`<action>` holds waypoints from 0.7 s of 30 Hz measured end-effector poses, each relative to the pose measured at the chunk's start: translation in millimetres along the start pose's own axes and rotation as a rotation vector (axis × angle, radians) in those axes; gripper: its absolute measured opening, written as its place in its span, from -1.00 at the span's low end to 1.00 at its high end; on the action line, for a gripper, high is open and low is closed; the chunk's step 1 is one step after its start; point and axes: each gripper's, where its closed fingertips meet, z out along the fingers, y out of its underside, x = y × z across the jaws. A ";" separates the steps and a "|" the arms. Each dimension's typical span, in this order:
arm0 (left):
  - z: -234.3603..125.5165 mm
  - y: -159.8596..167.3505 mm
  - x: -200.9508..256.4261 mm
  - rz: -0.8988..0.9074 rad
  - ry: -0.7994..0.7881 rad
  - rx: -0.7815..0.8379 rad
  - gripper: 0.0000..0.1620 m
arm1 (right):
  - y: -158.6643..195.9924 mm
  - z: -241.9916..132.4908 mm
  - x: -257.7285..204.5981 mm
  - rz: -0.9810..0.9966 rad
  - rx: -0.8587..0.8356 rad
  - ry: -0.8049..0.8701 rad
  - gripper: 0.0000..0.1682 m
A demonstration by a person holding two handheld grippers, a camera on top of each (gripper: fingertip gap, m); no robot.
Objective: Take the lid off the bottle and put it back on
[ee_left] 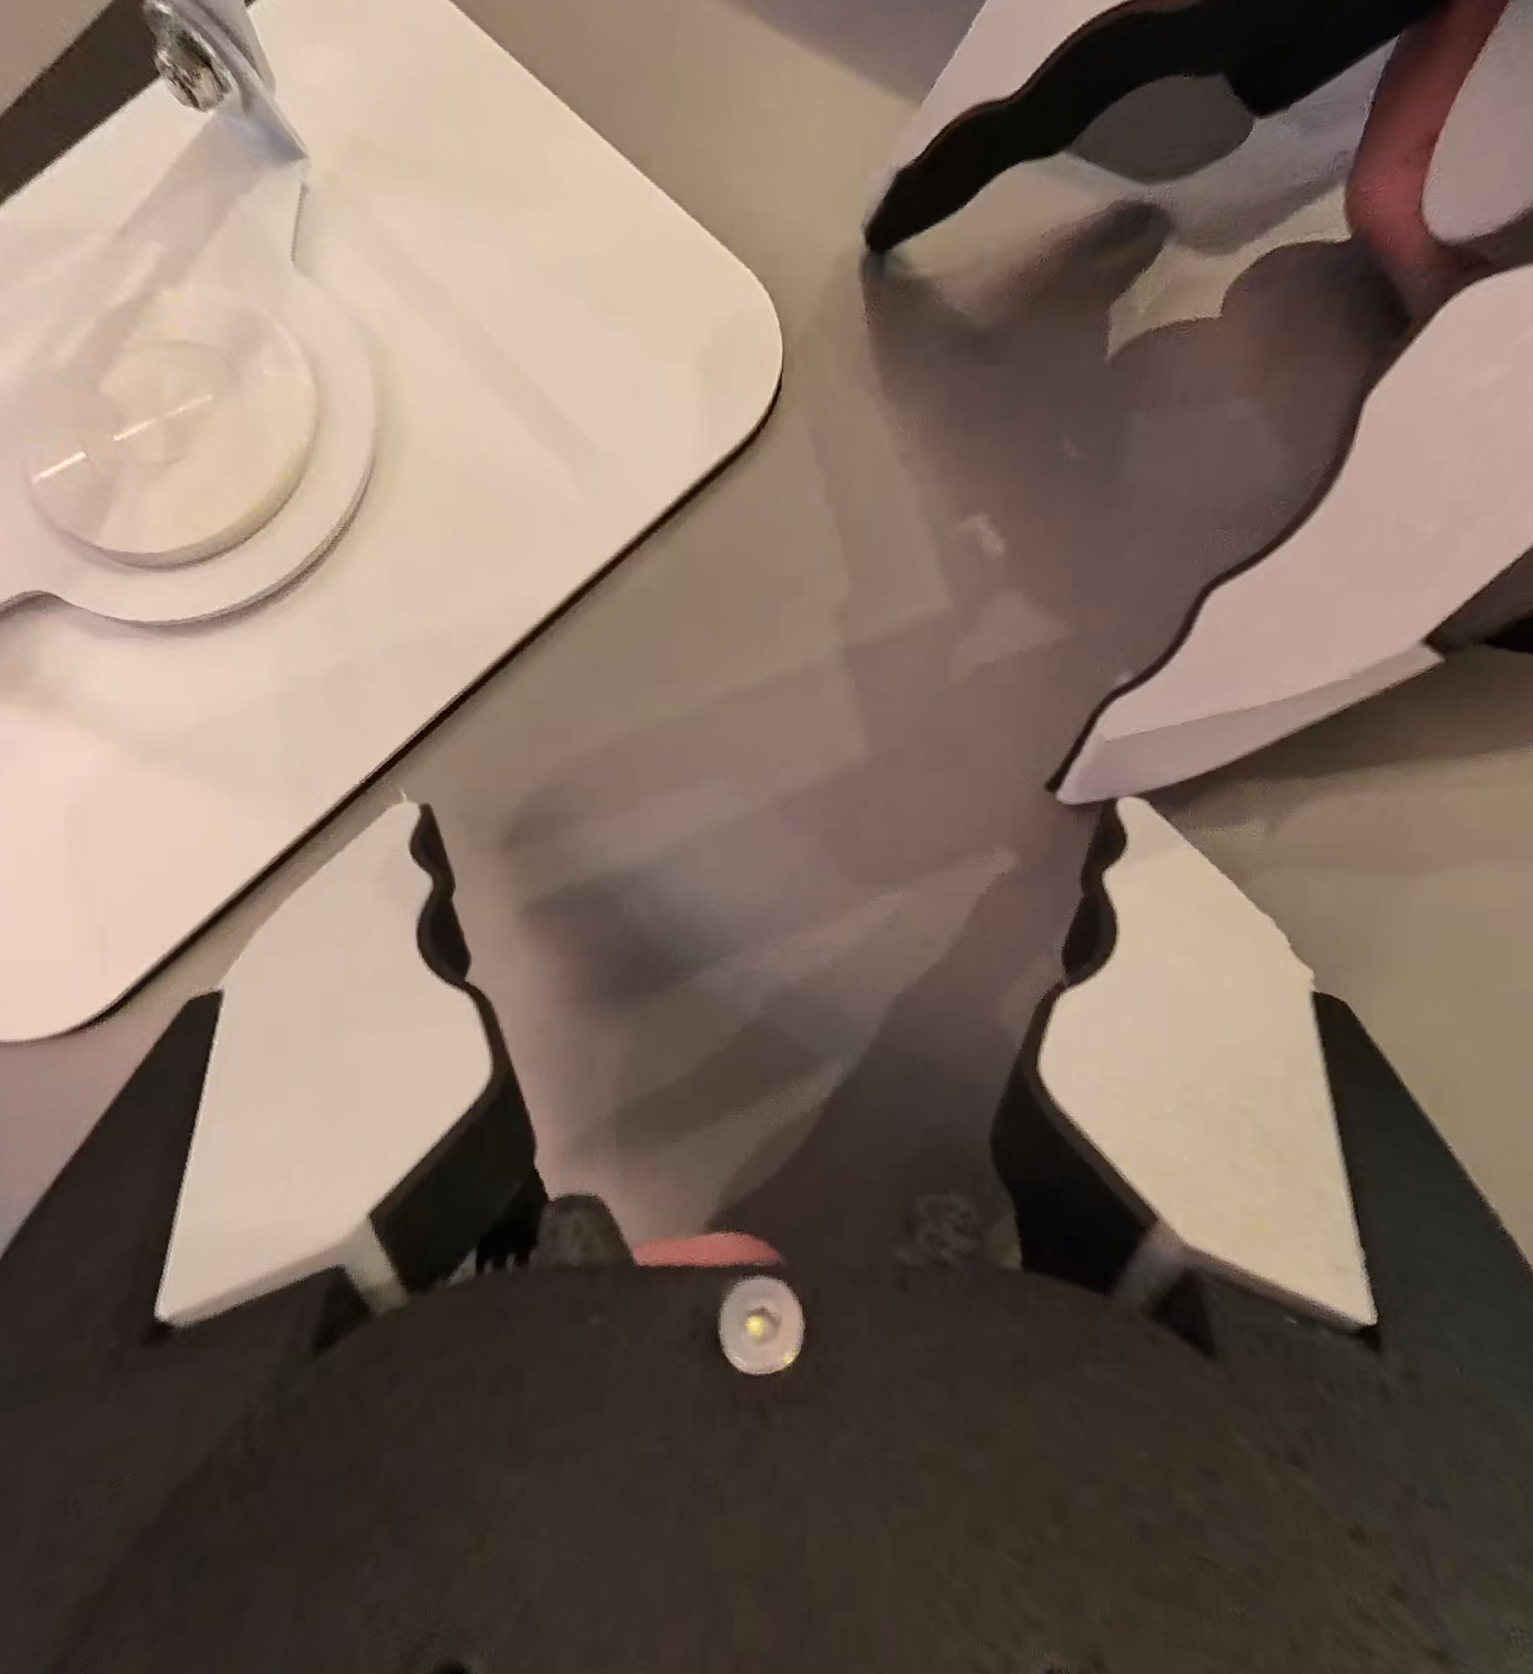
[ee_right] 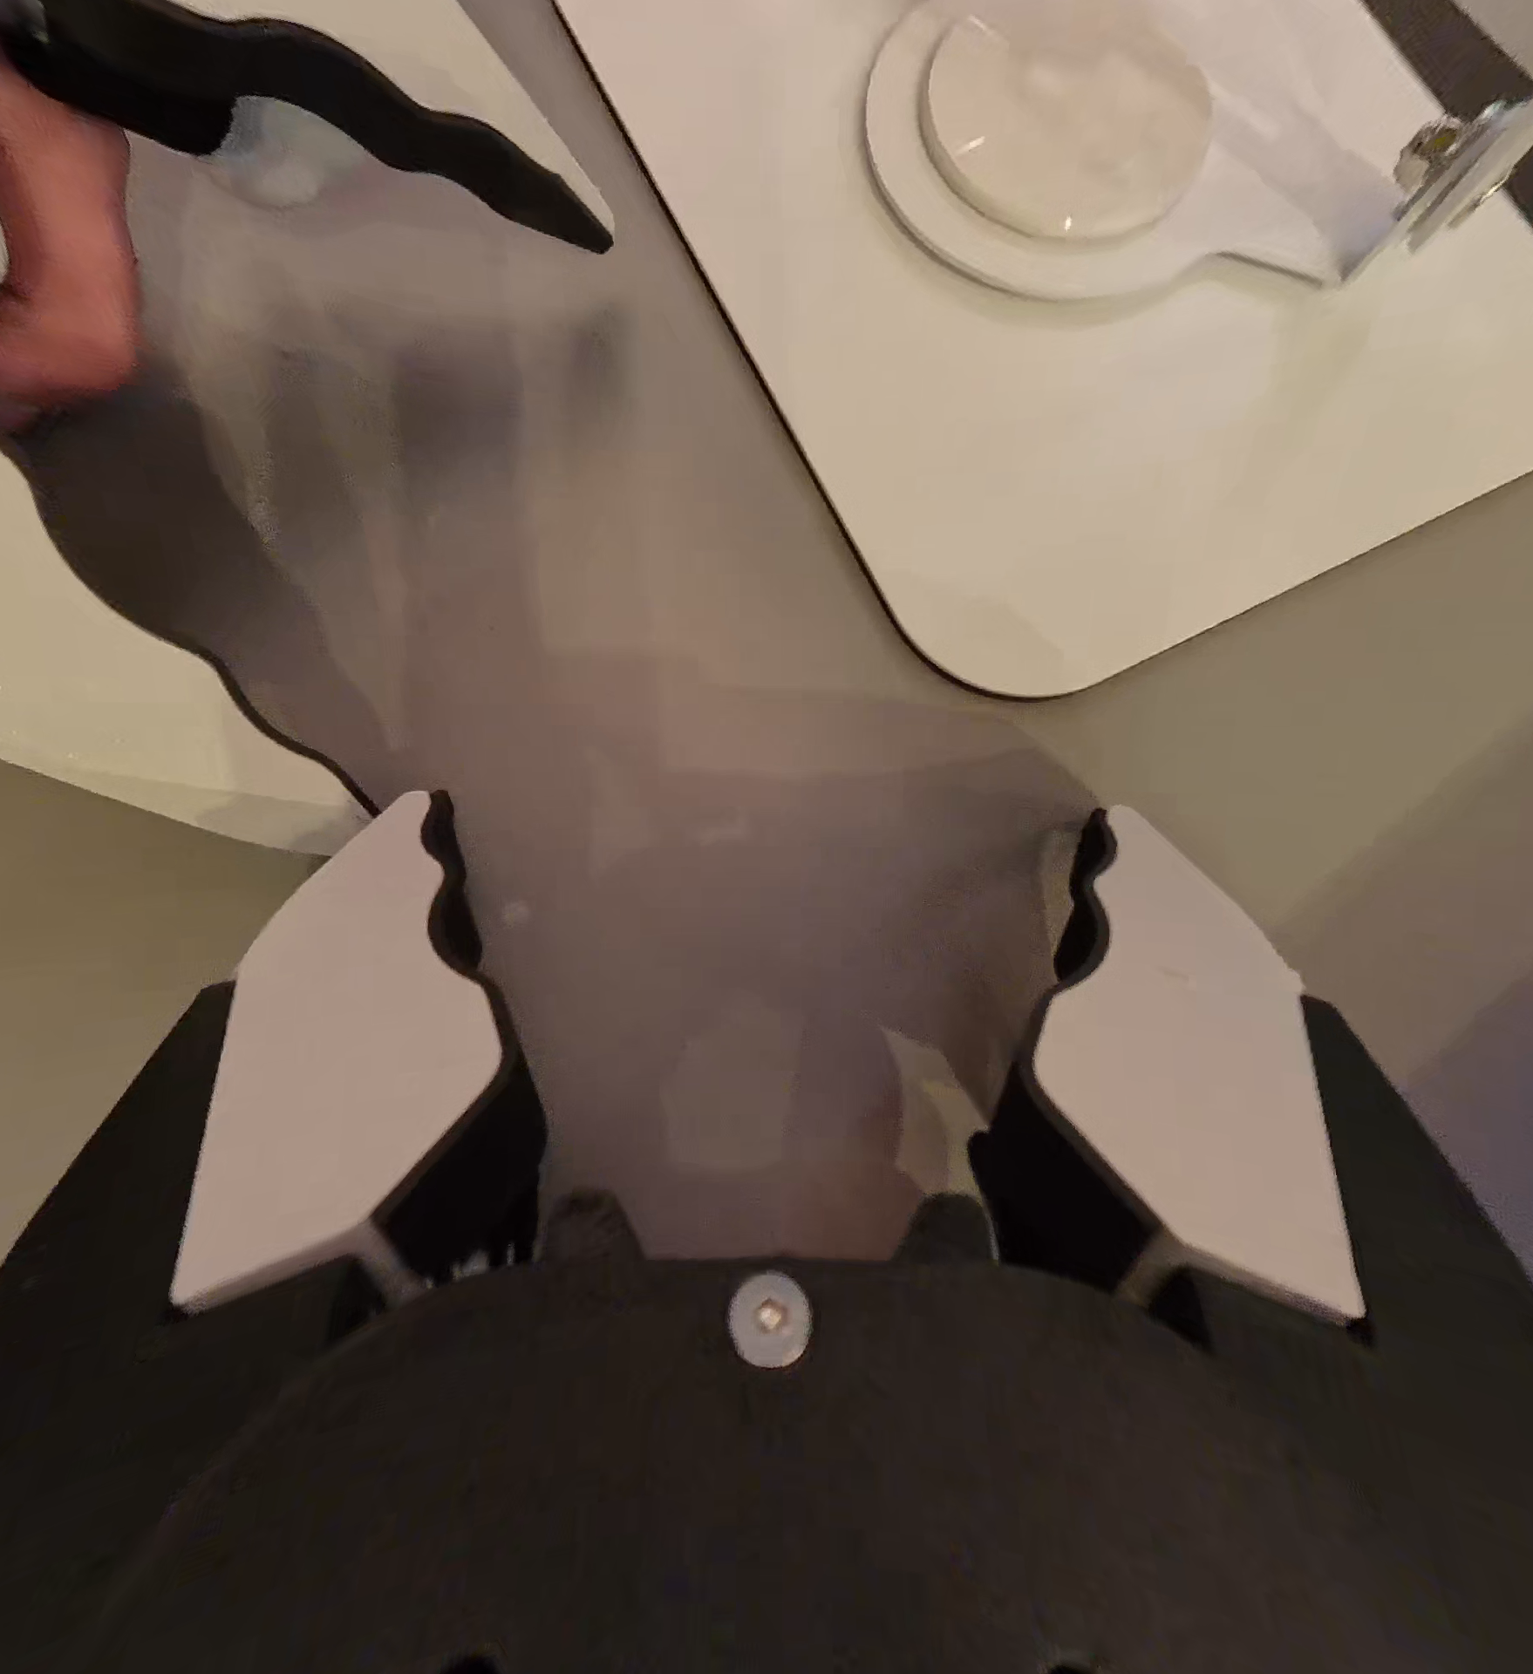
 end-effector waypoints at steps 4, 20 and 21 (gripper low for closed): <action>-0.2 -0.6 1.1 0.008 0.002 0.005 0.56 | 0.7 -0.3 -0.8 -0.007 0.000 -0.009 0.49; -52.4 -8.0 15.0 0.024 0.169 0.035 0.32 | 4.2 -4.6 -2.2 -0.042 0.006 -0.042 0.44; -71.4 -11.7 7.0 0.024 0.147 0.054 0.32 | 4.3 -4.8 -2.2 -0.042 0.006 -0.042 0.43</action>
